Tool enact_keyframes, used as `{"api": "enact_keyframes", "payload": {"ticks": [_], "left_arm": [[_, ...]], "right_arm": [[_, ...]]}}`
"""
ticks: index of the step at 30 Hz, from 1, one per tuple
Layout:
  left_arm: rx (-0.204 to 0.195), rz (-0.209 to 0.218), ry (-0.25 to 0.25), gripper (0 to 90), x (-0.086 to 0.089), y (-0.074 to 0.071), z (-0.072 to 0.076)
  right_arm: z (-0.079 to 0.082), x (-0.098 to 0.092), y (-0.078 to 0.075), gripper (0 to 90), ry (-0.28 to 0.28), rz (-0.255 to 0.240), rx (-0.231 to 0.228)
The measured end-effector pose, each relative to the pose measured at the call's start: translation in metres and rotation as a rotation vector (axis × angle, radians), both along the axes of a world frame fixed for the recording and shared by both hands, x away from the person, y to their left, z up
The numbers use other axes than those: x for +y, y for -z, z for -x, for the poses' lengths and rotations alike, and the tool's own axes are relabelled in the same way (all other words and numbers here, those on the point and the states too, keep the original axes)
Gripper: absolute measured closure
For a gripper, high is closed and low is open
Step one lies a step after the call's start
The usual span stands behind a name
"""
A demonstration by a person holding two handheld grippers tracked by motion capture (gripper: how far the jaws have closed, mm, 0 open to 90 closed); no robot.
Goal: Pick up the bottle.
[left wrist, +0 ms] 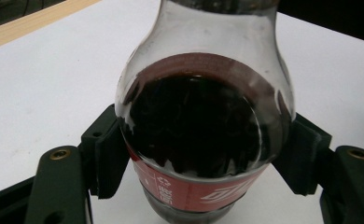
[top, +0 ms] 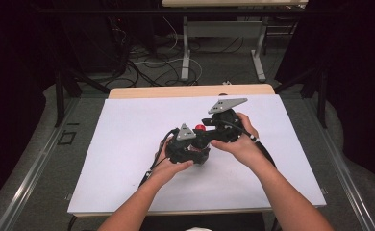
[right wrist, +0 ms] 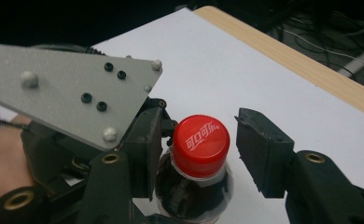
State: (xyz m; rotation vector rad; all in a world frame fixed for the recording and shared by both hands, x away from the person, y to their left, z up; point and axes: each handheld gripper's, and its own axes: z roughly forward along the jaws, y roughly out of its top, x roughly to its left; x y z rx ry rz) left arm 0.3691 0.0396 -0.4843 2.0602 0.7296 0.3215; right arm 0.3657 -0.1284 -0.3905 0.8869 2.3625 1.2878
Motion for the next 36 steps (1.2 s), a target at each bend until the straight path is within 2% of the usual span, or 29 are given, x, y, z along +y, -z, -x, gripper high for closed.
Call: {"api": "enact_keyframes", "payload": {"ticks": [3,5,6,9,11,12,13,15,17,19,20,21,23,24,27,29,30,33,36], "left_arm": [[0.005,0.012,-0.012,29.5,0.000,0.000,0.001],[0.002,0.006,-0.011,29.5,0.000,-0.001,0.000],[0.003,0.004,-0.010,29.5,0.000,-0.001,0.000],[0.008,0.005,-0.008,29.5,0.001,-0.001,0.001],[0.004,-0.012,0.008,29.5,0.002,-0.001,0.001],[0.009,0.001,0.006,29.5,0.001,0.000,0.002],[0.015,-0.002,0.015,29.5,0.002,0.000,0.002],[0.001,-0.003,0.028,29.5,0.003,0.001,0.003],[-0.001,-0.006,0.037,29.5,0.002,0.000,0.005],[-0.006,-0.009,0.040,29.5,0.001,0.001,0.005],[-0.005,-0.008,0.038,29.5,0.001,0.000,0.005],[0.001,-0.001,0.033,29.5,0.001,0.000,0.005],[0.014,-0.010,0.032,29.5,0.003,-0.002,0.004],[0.011,0.008,0.013,29.5,0.001,-0.001,0.004],[0.006,0.005,0.002,29.5,0.003,-0.002,0.003],[0.011,0.005,-0.002,29.5,0.004,-0.002,0.003],[0.012,0.010,-0.008,29.5,0.003,-0.002,0.003],[0.018,0.006,-0.008,29.5,0.003,-0.003,0.003],[0.015,-0.016,0.007,29.6,0.003,-0.003,0.003]], "right_arm": [[0.004,0.004,0.002,54.2,0.051,0.000,-0.018],[0.005,0.006,0.003,56.6,0.072,0.003,0.007],[0.004,0.006,0.004,60.1,0.077,0.013,0.011],[0.002,0.005,0.004,60.8,0.050,0.027,0.006],[-0.002,0.001,0.004,61.0,-0.012,0.036,0.013],[-0.005,-0.001,0.003,61.1,-0.050,0.038,0.026],[-0.009,-0.003,0.003,61.1,-0.100,0.045,0.022],[-0.015,-0.008,0.002,61.1,-0.183,0.050,0.034],[-0.020,-0.011,0.001,61.1,-0.269,0.065,0.022],[-0.023,-0.014,0.001,60.9,-0.330,0.078,0.015],[-0.023,-0.015,0.000,60.6,-0.332,0.085,0.013],[-0.022,-0.014,0.000,60.3,-0.310,0.079,0.015],[-0.016,-0.012,-0.001,51.8,-0.255,0.059,0.005],[-0.012,-0.010,-0.001,50.6,-0.223,0.053,-0.001],[-0.001,-0.006,0.000,50.7,-0.112,0.063,-0.032],[0.005,-0.005,0.001,52.2,-0.078,0.061,-0.041],[0.007,-0.004,0.002,52.8,-0.070,0.057,-0.045],[0.010,-0.002,0.004,55.2,-0.070,0.075,-0.093],[0.008,-0.002,0.006,56.0,-0.060,0.057,-0.079]]}}
